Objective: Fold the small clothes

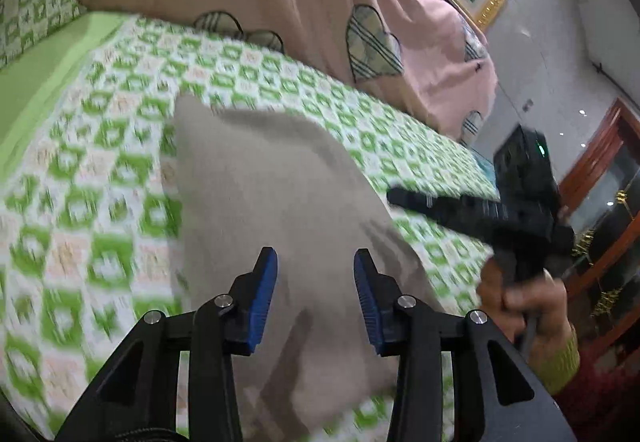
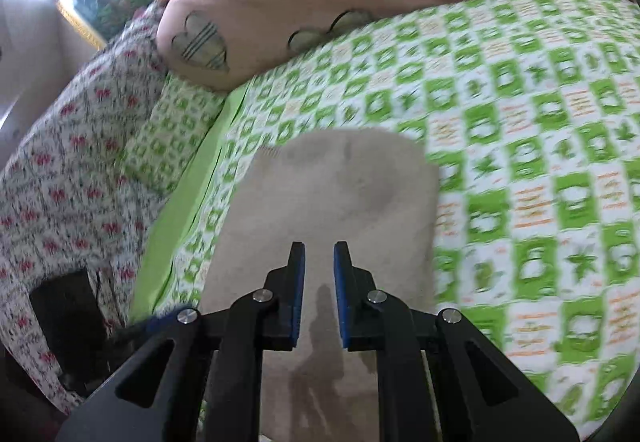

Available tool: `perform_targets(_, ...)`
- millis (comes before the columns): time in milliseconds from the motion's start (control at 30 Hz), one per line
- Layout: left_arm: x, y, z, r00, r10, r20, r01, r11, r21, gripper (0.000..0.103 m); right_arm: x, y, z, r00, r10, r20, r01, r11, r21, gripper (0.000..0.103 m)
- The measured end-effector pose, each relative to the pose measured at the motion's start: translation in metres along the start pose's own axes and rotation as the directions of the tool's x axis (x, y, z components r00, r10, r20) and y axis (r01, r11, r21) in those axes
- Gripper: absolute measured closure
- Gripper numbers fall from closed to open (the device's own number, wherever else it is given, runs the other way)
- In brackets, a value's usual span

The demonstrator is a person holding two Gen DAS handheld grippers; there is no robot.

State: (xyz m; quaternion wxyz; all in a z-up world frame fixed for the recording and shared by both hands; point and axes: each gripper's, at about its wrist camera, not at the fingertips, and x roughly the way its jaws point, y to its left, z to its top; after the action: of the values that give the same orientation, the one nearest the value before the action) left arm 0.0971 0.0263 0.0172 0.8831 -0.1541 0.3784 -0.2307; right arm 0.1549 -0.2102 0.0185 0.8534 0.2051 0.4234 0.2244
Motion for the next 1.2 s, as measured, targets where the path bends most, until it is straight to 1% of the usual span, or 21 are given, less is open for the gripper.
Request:
perform_targets(67, 0.01, 0.01, 0.019, 1.0, 0.01, 0.011, -0.01, 1.0, -0.008, 0.063, 0.015, 0.004, 0.004, 1.0, -0.005, -0.014, 0.005, 1.0, -0.005, 0.087)
perform_targets(133, 0.025, 0.02, 0.034, 1.0, 0.001, -0.005, -0.002, 1.0, -0.02, 0.063, 0.031, 0.003, 0.01, 0.999, -0.014, -0.037, 0.014, 1.0, 0.007, 0.087)
perform_targets(167, 0.036, 0.026, 0.04, 0.999, 0.008, -0.033, -0.009, 1.0, -0.026, 0.065, 0.04, 0.002, 0.013, 0.999, -0.027, -0.047, 0.027, 1.0, 0.003, 0.087)
perform_targets(233, 0.068, 0.035, 0.039, 0.987, 0.035, -0.158, -0.036, 0.999, -0.009, 0.067, 0.053, -0.003, 0.015, 0.994, -0.084, -0.067, 0.083, 0.996, -0.017, 0.087)
perform_targets(267, 0.076, 0.035, 0.036, 0.984, 0.054, -0.172, -0.053, 0.999, 0.014, 0.07, 0.063, -0.008, 0.015, 0.989, -0.125, -0.084, 0.123, 0.992, -0.03, 0.088)
perform_targets(300, 0.08, 0.034, 0.033, 0.983, 0.062, -0.171, -0.056, 0.998, 0.039, 0.07, 0.069, -0.014, 0.015, 0.988, -0.128, -0.089, 0.127, 0.992, -0.026, 0.09)
perform_targets(333, 0.081, 0.034, 0.031, 0.983, 0.066, -0.17, -0.059, 0.997, 0.047, 0.07, 0.071, -0.022, 0.015, 0.991, -0.11, -0.078, 0.109, 0.994, -0.013, 0.092)
perform_targets(367, 0.081, 0.035, 0.031, 0.983, 0.066, -0.169, -0.06, 0.997, 0.042, 0.07, 0.071, -0.025, 0.015, 0.992, -0.101, -0.072, 0.101, 0.995, -0.007, 0.098)
perform_targets(400, 0.081, 0.036, 0.031, 0.984, 0.063, -0.169, -0.058, 0.998, 0.035, 0.07, 0.07, -0.029, 0.015, 0.993, -0.096, -0.069, 0.096, 0.995, -0.002, 0.099)
perform_targets(500, 0.082, 0.037, 0.029, 0.986, 0.066, -0.154, -0.06, 0.997, 0.042, 0.07, 0.069, -0.035, 0.013, 0.996, -0.063, -0.063, 0.065, 0.998, 0.026, 0.1)
perform_targets(567, 0.079, 0.035, 0.028, 0.987, 0.077, -0.14, -0.07, 0.996, 0.052, 0.07, 0.067, -0.031, 0.012, 0.995, -0.076, -0.059, 0.077, 0.997, 0.013, 0.1)
perform_targets(633, 0.072, 0.033, 0.027, 0.99, 0.067, -0.121, -0.064, 0.998, 0.029, 0.071, 0.063, -0.026, 0.011, 0.995, -0.083, -0.052, 0.084, 0.996, 0.005, 0.099)
perform_targets(667, 0.067, 0.033, 0.025, 0.992, 0.063, -0.112, -0.062, 0.998, 0.016, 0.071, 0.057, -0.022, 0.009, 0.995, -0.086, -0.051, 0.086, 0.996, 0.005, 0.095)
perform_targets(767, 0.048, 0.029, 0.02, 0.993, 0.061, -0.099, -0.061, 0.998, -0.002, 0.071, 0.039, -0.011, 0.003, 0.993, -0.114, -0.037, 0.113, 0.993, -0.02, 0.094)
perform_targets(833, 0.032, 0.024, 0.014, 0.995, 0.052, -0.082, -0.053, 0.999, -0.005, 0.071, 0.021, -0.003, -0.006, 0.994, -0.109, -0.018, 0.109, 0.994, -0.033, 0.094)
perform_targets(933, 0.009, 0.014, 0.001, 0.998, -0.004, -0.056, 0.004, 1.0, -0.012, 0.07, 0.002, 0.011, -0.025, 0.996, -0.085, -0.01, 0.084, 0.995, -0.055, 0.094)
perform_targets(1000, 0.004, 0.008, -0.013, 0.998, -0.007, -0.066, 0.006, 1.0, -0.007, 0.069, -0.003, 0.017, -0.039, 0.997, -0.08, -0.022, 0.078, 0.994, -0.079, 0.093)
perform_targets(1033, 0.006, 0.007, -0.019, 0.997, 0.003, -0.081, -0.003, 1.0, 0.002, 0.07, -0.002, 0.018, -0.048, 0.994, -0.1, -0.037, 0.096, 0.991, -0.095, 0.09)
perform_targets(1100, 0.012, 0.009, -0.031, 0.994, 0.028, -0.109, -0.027, 1.0, 0.013, 0.07, 0.004, 0.014, -0.063, 0.984, -0.169, -0.047, 0.163, 0.98, -0.115, 0.089)
perform_targets(1133, 0.014, 0.011, -0.034, 0.993, 0.026, -0.118, -0.026, 1.0, 0.006, 0.071, 0.005, 0.009, -0.068, 0.983, -0.179, -0.039, 0.174, 0.979, -0.108, 0.089)
perform_targets(1200, 0.015, 0.014, -0.035, 0.993, 0.021, -0.116, -0.023, 1.0, -0.011, 0.071, 0.002, 0.001, -0.071, 0.986, -0.163, -0.028, 0.161, 0.985, -0.068, 0.089)
